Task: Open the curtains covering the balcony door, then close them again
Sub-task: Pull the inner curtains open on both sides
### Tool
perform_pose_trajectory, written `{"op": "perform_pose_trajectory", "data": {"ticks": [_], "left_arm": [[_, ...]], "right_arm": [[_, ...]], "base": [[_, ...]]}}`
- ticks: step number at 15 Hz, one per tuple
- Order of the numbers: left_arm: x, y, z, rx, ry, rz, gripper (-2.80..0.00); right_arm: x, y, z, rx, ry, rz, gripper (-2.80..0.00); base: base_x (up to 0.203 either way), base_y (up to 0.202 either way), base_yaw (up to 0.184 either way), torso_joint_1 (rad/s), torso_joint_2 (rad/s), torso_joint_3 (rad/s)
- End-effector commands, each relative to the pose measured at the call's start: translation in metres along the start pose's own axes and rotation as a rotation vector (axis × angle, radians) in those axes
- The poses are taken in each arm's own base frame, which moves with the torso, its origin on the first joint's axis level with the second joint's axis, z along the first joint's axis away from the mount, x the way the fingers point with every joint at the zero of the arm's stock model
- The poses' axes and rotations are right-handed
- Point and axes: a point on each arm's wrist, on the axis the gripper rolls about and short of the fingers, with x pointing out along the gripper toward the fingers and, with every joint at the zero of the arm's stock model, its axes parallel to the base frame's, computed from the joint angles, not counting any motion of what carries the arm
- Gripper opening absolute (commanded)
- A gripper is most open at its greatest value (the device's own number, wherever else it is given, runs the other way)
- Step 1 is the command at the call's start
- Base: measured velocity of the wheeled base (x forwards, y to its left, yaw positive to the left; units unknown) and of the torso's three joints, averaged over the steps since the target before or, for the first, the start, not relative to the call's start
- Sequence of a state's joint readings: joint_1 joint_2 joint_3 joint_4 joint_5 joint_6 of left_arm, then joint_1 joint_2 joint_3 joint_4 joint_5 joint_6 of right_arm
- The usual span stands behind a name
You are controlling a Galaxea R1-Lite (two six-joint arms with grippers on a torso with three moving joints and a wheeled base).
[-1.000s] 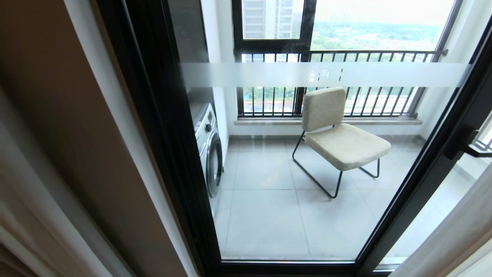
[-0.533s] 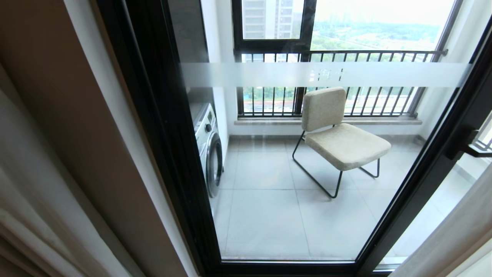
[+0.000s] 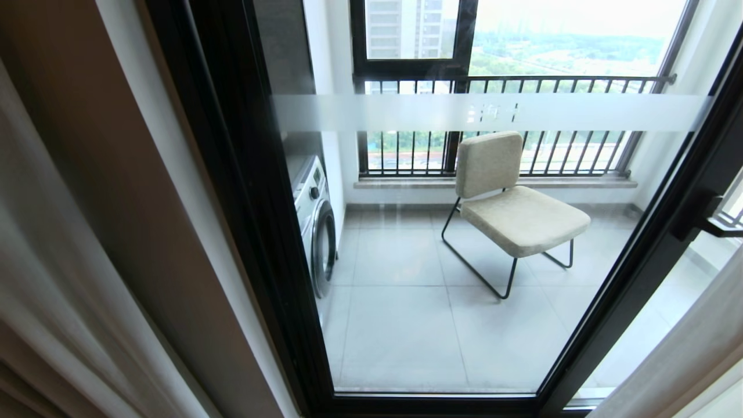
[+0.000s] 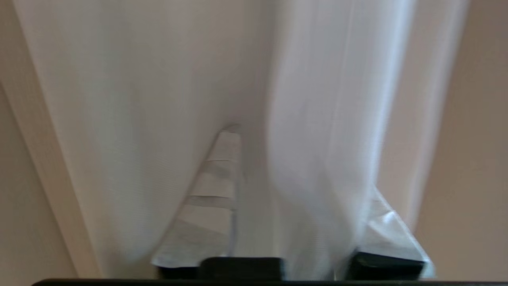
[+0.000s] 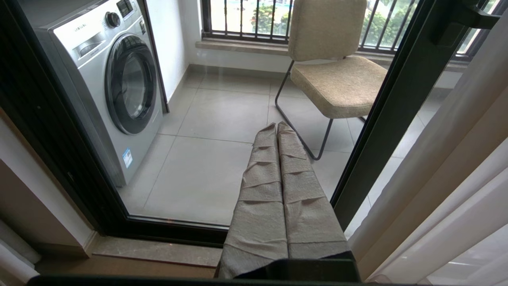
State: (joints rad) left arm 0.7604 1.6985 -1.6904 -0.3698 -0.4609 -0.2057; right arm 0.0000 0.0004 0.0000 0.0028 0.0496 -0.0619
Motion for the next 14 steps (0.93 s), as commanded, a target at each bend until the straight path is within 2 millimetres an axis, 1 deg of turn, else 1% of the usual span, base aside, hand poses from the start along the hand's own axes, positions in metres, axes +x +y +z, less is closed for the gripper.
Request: {"op": "perform_pose_trajectory", "data": {"ticks": [1,4,7,9,11,14], "left_arm": [[-0.003,-0.003,0.004,0.003,-0.008,-0.005,0.0],[-0.013,-0.01,0.016,0.013,-0.034,0.0,0.0],[-0.033,-0.024,0.033,0.023,-0.056,-0.002,0.0],[-0.057,-0.038,0.04,0.022,-0.053,-0.004,0.0],[-0.083,-0.053,0.042,0.017,-0.047,-0.009,0.0],[-0.127,-0.074,0.035,0.005,-0.025,-0.007,0.0]], "right_arm": [[0.0,0.0,0.0,-0.001,0.0,0.001,-2.8],[0.0,0.0,0.0,-0.001,0.0,0.001,-2.8],[0.0,0.0,0.0,-0.001,0.0,0.001,-2.8],[0.0,0.0,0.0,-0.001,0.0,0.001,-2.8],[0.0,0.0,0.0,-0.001,0.0,0.001,-2.8],[0.0,0.0,0.0,-0.001,0.0,0.001,-2.8]], "base": [[0.0,0.0,0.0,0.0,0.0,0.0],[0.0,0.0,0.0,0.0,0.0,0.0],[0.0,0.0,0.0,0.0,0.0,0.0],[0.0,0.0,0.0,0.0,0.0,0.0],[0.0,0.0,0.0,0.0,0.0,0.0],[0.0,0.0,0.0,0.0,0.0,0.0]]}}
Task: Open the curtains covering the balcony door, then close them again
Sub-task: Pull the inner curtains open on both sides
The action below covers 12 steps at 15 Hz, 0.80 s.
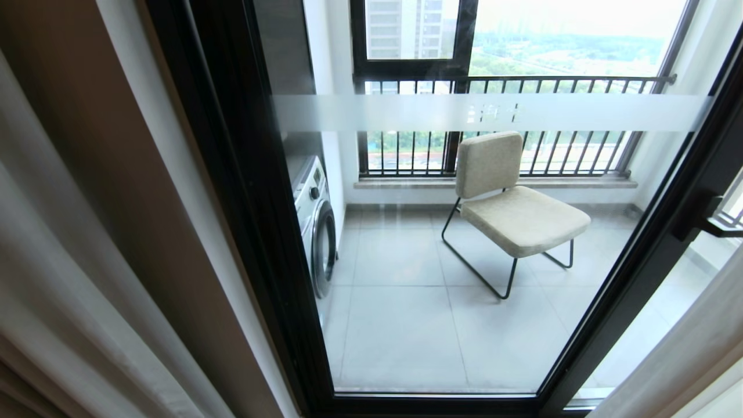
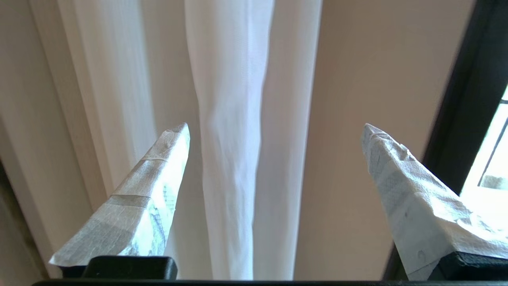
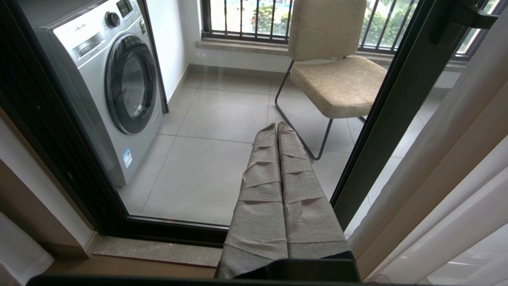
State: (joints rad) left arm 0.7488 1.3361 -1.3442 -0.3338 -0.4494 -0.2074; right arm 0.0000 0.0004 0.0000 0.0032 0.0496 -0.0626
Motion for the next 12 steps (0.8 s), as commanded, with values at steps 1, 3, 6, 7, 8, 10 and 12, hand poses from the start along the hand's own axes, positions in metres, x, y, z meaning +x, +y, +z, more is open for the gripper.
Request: {"op": "perform_pose_trajectory", "data": {"ticks": [1,3,6,7,8,10,12], "left_arm": [[-0.049,-0.025,0.006,0.015,-0.031,-0.007,0.0],[-0.06,-0.028,-0.003,0.009,-0.018,0.003,0.0],[-0.06,-0.028,-0.003,0.01,-0.016,-0.001,0.0],[-0.06,-0.028,-0.003,0.009,-0.015,-0.001,0.0],[-0.06,-0.028,-0.003,0.01,-0.015,0.001,0.0],[-0.06,-0.028,-0.003,0.01,-0.017,0.001,-2.8],[-0.06,-0.028,-0.003,0.009,-0.014,-0.004,-2.8]], "right_arm": [[0.0,0.0,0.0,0.0,-0.001,0.001,-2.8],[0.0,0.0,0.0,0.0,-0.001,0.001,-2.8],[0.0,0.0,0.0,0.0,-0.001,0.001,-2.8],[0.0,0.0,0.0,0.0,-0.001,0.001,-2.8],[0.0,0.0,0.0,0.0,-0.001,0.001,-2.8],[0.0,0.0,0.0,0.0,-0.001,0.001,-2.8],[0.0,0.0,0.0,0.0,-0.001,0.001,-2.8]], "base": [[0.0,0.0,0.0,0.0,0.0,0.0],[0.0,0.0,0.0,0.0,0.0,0.0],[0.0,0.0,0.0,0.0,0.0,0.0],[0.0,0.0,0.0,0.0,0.0,0.0],[0.0,0.0,0.0,0.0,0.0,0.0],[0.0,0.0,0.0,0.0,0.0,0.0],[0.0,0.0,0.0,0.0,0.0,0.0]]}}
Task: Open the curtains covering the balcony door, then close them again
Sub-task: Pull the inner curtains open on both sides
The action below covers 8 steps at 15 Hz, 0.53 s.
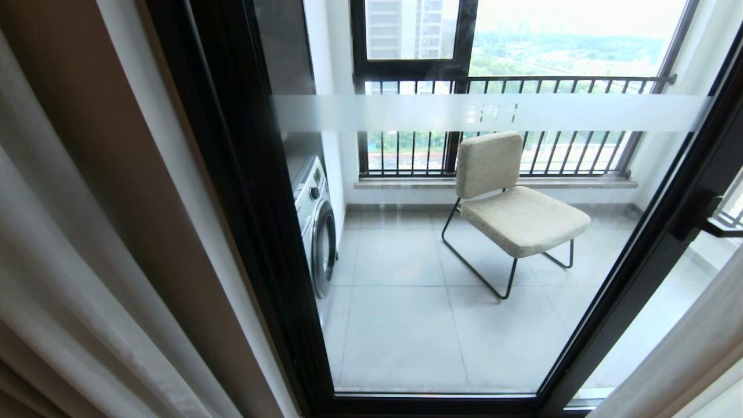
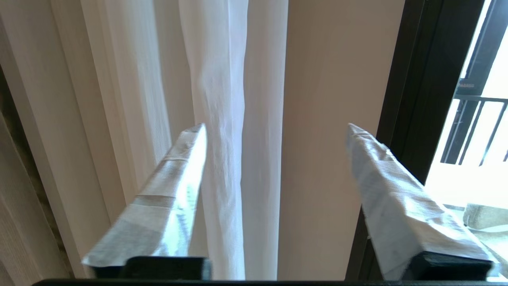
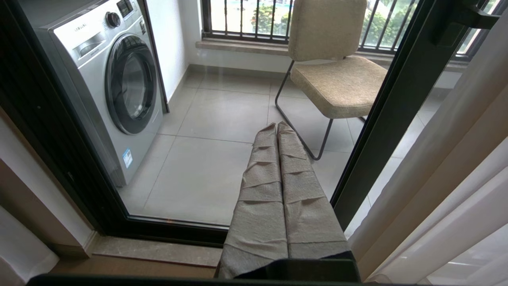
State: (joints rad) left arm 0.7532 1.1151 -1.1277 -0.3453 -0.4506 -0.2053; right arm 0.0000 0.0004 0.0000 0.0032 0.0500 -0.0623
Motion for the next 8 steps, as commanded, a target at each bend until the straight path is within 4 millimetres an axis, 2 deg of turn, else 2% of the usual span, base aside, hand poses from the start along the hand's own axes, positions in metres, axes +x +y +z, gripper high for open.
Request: {"op": "perform_pose_trajectory", "data": {"ticks": [1,6,8], "left_arm": [[0.001,0.0,0.0,-0.004,0.004,-0.004,-2.8],[0.002,0.001,-0.009,-0.02,0.033,-0.01,-2.8],[0.009,0.006,-0.015,-0.027,0.05,-0.008,-2.8]], "right_arm": [[0.0,0.0,0.0,-0.001,-0.001,0.001,-2.8],[0.0,0.0,0.0,-0.001,-0.001,0.001,-2.8],[0.0,0.0,0.0,-0.001,-0.001,0.001,-2.8]], "base": [[0.0,0.0,0.0,0.0,0.0,0.0],[0.0,0.0,0.0,0.0,0.0,0.0],[0.0,0.0,0.0,0.0,0.0,0.0]]}}
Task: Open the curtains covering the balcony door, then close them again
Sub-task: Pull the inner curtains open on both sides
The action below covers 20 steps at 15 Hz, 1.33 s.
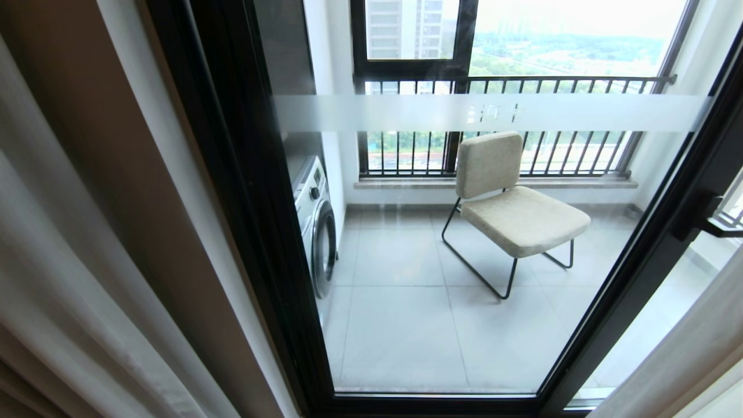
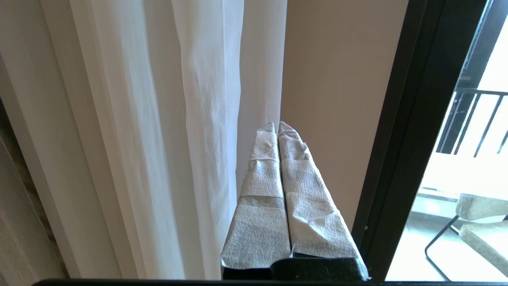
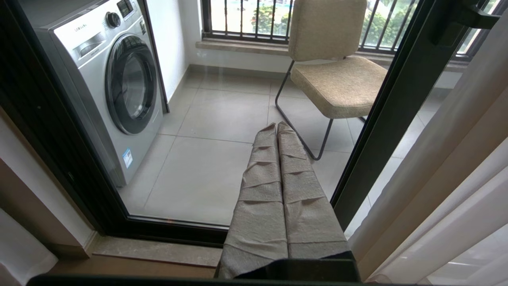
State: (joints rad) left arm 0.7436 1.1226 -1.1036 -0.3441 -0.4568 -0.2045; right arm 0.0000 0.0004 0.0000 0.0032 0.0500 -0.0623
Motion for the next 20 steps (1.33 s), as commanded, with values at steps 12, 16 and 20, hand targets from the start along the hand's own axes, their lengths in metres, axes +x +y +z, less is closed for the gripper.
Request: {"op": "perform_pose_trajectory", "data": {"ticks": [12,16,20], "left_arm": [[0.003,-0.039,-0.072,-0.131,0.163,-0.242,-2.8],[-0.053,-0.064,-0.131,-0.097,0.324,-0.308,-2.8],[-0.123,-0.061,-0.176,-0.012,0.378,-0.293,-2.8]], "right_arm": [[0.0,0.0,0.0,-0.001,-0.001,0.001,-2.8],[0.0,0.0,0.0,-0.001,-0.001,0.001,-2.8],[0.0,0.0,0.0,-0.001,-0.001,0.001,-2.8]], "base": [[0.0,0.0,0.0,0.0,0.0,0.0],[0.0,0.0,0.0,0.0,0.0,0.0],[0.0,0.0,0.0,0.0,0.0,0.0]]}}
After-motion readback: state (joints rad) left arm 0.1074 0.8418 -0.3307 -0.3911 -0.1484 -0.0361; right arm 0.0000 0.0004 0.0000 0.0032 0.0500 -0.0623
